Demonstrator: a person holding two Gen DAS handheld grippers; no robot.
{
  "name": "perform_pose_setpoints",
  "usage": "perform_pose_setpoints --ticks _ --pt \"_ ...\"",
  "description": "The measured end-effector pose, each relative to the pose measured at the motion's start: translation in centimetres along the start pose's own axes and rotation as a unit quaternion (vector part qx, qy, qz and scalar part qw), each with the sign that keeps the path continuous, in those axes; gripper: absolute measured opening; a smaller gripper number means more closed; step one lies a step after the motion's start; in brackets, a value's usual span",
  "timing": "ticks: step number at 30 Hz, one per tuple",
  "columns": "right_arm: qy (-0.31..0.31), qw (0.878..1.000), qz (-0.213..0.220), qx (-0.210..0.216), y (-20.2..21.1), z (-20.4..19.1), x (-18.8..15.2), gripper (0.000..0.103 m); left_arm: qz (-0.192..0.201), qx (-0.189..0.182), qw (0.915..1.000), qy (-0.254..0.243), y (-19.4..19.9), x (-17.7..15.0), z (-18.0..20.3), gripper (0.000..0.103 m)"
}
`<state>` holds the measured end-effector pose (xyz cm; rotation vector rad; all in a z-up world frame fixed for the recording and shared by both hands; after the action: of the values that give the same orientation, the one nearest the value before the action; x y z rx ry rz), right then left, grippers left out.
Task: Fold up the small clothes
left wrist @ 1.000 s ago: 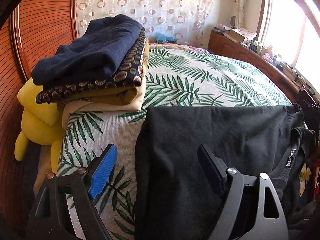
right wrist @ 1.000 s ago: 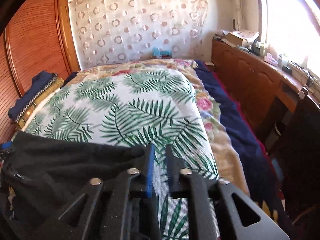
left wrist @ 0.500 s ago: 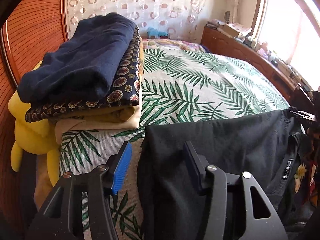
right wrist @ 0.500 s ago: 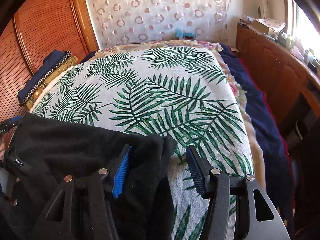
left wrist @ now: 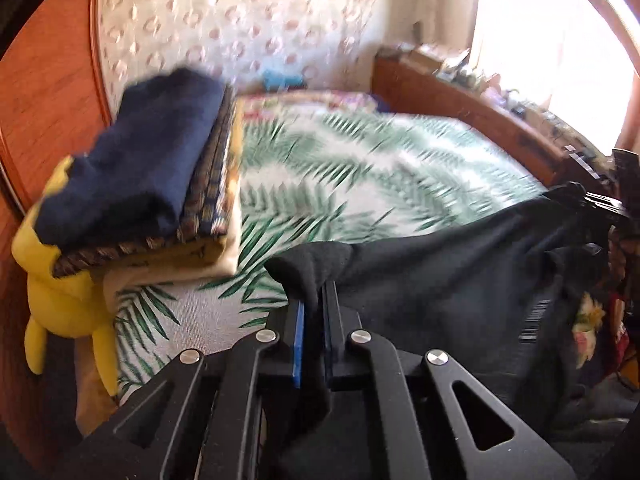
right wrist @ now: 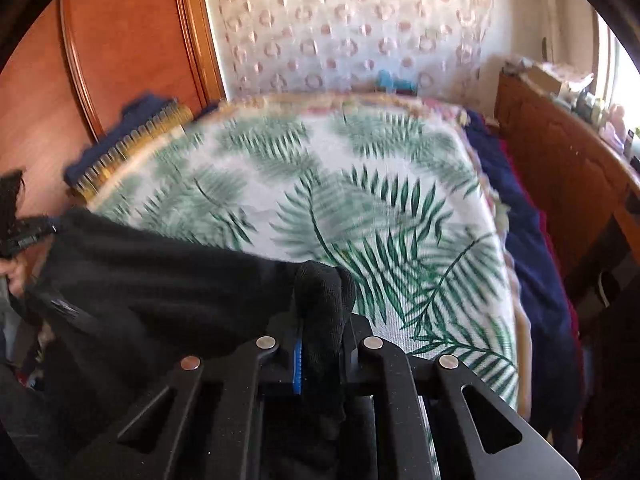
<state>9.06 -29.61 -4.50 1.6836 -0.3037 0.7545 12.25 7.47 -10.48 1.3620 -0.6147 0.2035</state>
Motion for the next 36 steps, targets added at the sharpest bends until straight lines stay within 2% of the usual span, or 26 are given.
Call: perform_pose_setpoints --ticks 3,4,9,13,17,24,29,33,36 --pt "0.003 0.999 0.038 -0.008 4.3 -0.8 -0.4 0.01 0.057 0.005 0.9982 -0.018 5.3 0.0 1.6 0.008" --pt "0.011 0.998 0.054 -0.016 6.2 -1.3 -0.6 0.01 0.086 0.008 0.9961 -0.019 7.7 -0.2 2.1 0.008" --pt "0.016 0.992 0.12 -0.034 13.4 -2.3 -1.5 0.01 0.181 0.012 0.9833 -0.018 15.3 -0.7 2.9 0.008" --pt "0.021 0.983 0.178 -0.039 19.0 -2.8 -1.5 0.01 0.236 0.01 0.9715 -0.017 19.9 0.0 3.1 0.008" --pt "0.037 0.973 0.222 -0.051 23.3 -3.4 -1.1 0.01 0.279 0.019 0.9599 -0.017 22.7 1.7 3.4 0.008" --pt "0.059 0.956 0.276 -0.076 28.6 -3.9 0.1 0.01 0.325 0.028 0.945 -0.02 25.8 4.3 3.3 0.008" --pt "0.074 0.947 0.298 -0.093 30.3 -4.7 0.4 0.01 0.345 0.038 0.9373 -0.027 26.9 5.4 3.9 0.008" --pt "0.068 0.944 0.305 -0.105 28.9 -4.6 1.2 0.01 0.347 0.04 0.9369 -0.022 26.5 7.8 3.4 0.008" --pt "0.07 0.945 0.298 -0.115 26.4 -5.1 2.6 0.01 0.339 0.061 0.9387 -0.018 25.1 9.8 2.7 0.008"
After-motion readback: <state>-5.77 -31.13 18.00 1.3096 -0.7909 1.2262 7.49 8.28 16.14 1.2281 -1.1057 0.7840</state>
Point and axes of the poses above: each gripper's, at about its wrist camera, not at the fingertips, and y roughly against the way its jaws point, z to its right, x to its top, the point moved 4 cm from there along -y, roughly the way its jaws point, and after that the axes turned 15 degrees about -z, right-handed, at the moved point
